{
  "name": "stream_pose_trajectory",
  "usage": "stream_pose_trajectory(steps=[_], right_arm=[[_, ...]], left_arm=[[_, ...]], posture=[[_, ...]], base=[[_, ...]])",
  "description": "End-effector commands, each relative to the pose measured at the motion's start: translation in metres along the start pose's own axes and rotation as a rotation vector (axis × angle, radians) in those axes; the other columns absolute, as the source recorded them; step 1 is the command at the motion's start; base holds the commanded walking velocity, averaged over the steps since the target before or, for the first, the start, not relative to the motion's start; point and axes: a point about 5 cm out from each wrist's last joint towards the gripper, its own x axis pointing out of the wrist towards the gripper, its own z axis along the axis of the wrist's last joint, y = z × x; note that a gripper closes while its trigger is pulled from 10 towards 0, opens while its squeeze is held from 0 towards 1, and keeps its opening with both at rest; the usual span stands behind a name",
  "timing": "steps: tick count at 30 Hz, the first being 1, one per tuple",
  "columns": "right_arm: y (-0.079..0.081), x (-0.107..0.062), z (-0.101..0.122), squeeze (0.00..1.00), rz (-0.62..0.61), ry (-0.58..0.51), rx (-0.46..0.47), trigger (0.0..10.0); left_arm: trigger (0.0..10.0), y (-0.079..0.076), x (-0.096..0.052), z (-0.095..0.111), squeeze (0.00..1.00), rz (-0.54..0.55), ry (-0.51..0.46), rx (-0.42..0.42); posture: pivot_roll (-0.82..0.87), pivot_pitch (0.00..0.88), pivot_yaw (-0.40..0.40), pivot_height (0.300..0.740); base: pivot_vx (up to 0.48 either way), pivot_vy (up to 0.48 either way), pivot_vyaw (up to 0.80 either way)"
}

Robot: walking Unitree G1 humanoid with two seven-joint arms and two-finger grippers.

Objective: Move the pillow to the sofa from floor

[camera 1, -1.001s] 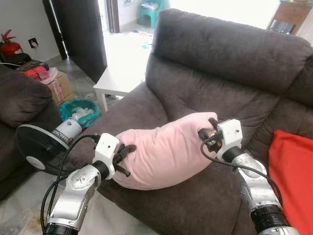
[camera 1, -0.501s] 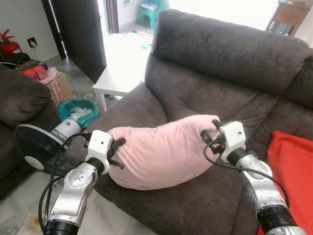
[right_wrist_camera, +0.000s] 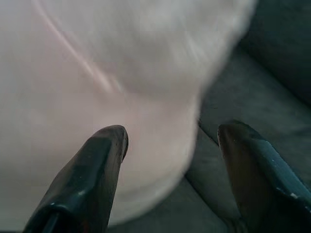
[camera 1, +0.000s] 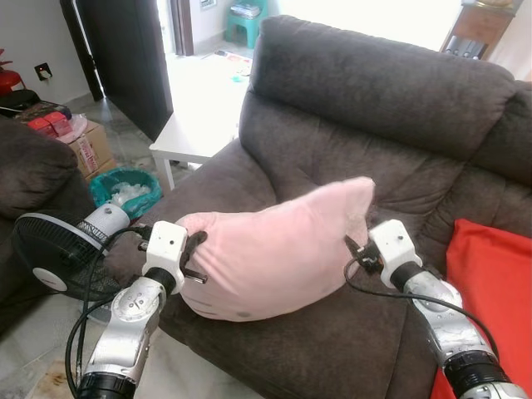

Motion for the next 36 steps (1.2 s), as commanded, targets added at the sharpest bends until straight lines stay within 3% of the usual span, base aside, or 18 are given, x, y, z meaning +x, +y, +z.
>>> stream_pose_trajectory(steps=[1, 4, 8, 9, 10, 15, 18, 19, 20, 23, 27, 29, 33, 34, 35, 36], right_arm=[[-0.022, -0.004, -0.003, 0.0, -0.13, 0.017, 0.018, 10.0], [-0.032, -0.007, -0.01, 0.0, -0.213, 0.044, 0.05, 10.0], [-0.03, -0.01, -0.019, 0.0, -0.223, 0.076, 0.066, 10.0], [-0.02, -0.014, -0.031, 0.0, -0.203, 0.117, 0.084, 10.0], [-0.009, -0.016, -0.04, 0.0, -0.185, 0.146, 0.097, 10.0], [0.016, -0.024, -0.058, 0.0, -0.163, 0.204, 0.148, 10.0], [0.029, -0.03, -0.072, 0.0, -0.172, 0.267, 0.179, 10.0], [0.04, -0.036, -0.084, 0.0, -0.168, 0.318, 0.212, 10.0], [0.046, -0.041, -0.092, 0.0, -0.167, 0.356, 0.219, 10.0], [0.056, -0.053, -0.108, 0.0, -0.189, 0.445, 0.223, 10.0], [0.07, -0.063, -0.119, 0.0, -0.158, 0.509, 0.252, 10.0], [0.083, -0.074, -0.13, 0.0, -0.129, 0.566, 0.243, 10.0], [0.095, -0.085, -0.138, 0.0, -0.105, 0.621, 0.247, 10.0], [0.099, -0.09, -0.142, 0.0, -0.095, 0.646, 0.255, 10.0], [0.108, -0.1, -0.149, 0.0, -0.062, 0.685, 0.247, 10.0], [0.111, -0.103, -0.151, 0.0, -0.054, 0.695, 0.244, 10.0]], left_arm=[[10.0, 0.022, -0.003, -0.004, 0.0, 0.132, 0.018, 0.041], [10.0, 0.033, -0.005, -0.009, 0.0, 0.231, 0.033, 0.062], [10.0, 0.041, -0.007, -0.013, 0.0, 0.334, 0.053, 0.037], [10.0, 0.048, -0.009, -0.021, 0.0, 0.434, 0.086, -0.036], [10.0, 0.046, -0.009, -0.026, 0.0, 0.451, 0.1, -0.089], [10.0, 0.028, -0.006, -0.032, 0.0, 0.365, 0.123, -0.116], [10.0, 0.004, 0.001, -0.033, 0.0, 0.177, 0.123, -0.133], [10.0, -0.015, 0.004, -0.029, 0.0, 0.011, 0.1, -0.11], [10.0, -0.024, 0.005, -0.027, 0.0, -0.066, 0.086, -0.101], [10.0, -0.032, 0.008, -0.022, 0.0, -0.145, 0.059, -0.102], [10.0, -0.034, 0.011, -0.019, 0.0, -0.169, 0.044, -0.119], [10.0, -0.031, 0.014, -0.02, 0.0, -0.144, 0.056, -0.075], [10.0, -0.014, 0.018, -0.022, 0.0, -0.022, 0.066, -0.045], [10.0, -0.003, 0.018, -0.023, 0.0, 0.056, 0.071, -0.046], [10.0, 0.025, 0.015, -0.025, 0.0, 0.247, 0.083, -0.072], [10.0, 0.034, 0.013, -0.025, 0.0, 0.307, 0.089, -0.09]], posture=[[0.12, 0.062, -0.1, 0.74], [0.12, 0.061, -0.1, 0.74], [0.12, 0.06, -0.101, 0.74], [0.12, 0.059, -0.102, 0.74], [0.12, 0.062, -0.102, 0.74], [0.11, 0.062, -0.098, 0.74], [0.11, 0.062, -0.098, 0.74], [0.12, 0.06, -0.098, 0.74], [0.12, 0.061, -0.099, 0.74], [0.12, 0.062, -0.101, 0.74], [0.12, 0.062, -0.101, 0.74], [0.11, 0.061, -0.098, 0.74], [0.11, 0.061, -0.097, 0.74], [0.11, 0.059, -0.097, 0.74], [0.11, 0.06, -0.098, 0.74], [0.12, 0.06, -0.098, 0.74]], base=[[0.0, 0.0, 0.0], [0.0, 0.0, 0.0], [0.0, 0.0, 0.0], [0.0, 0.0, 0.0], [0.0, 0.0, 0.0], [0.0, 0.0, 0.0], [0.0, 0.0, 0.0], [0.0, 0.0, 0.0], [0.0, 0.0, 0.0], [0.0, 0.0, 0.0], [0.0, 0.0, 0.0], [0.0, 0.0, 0.0], [0.0, 0.0, 0.0], [0.0, 0.0, 0.0], [0.0, 0.0, 0.0], [0.0, 0.0, 0.0]])
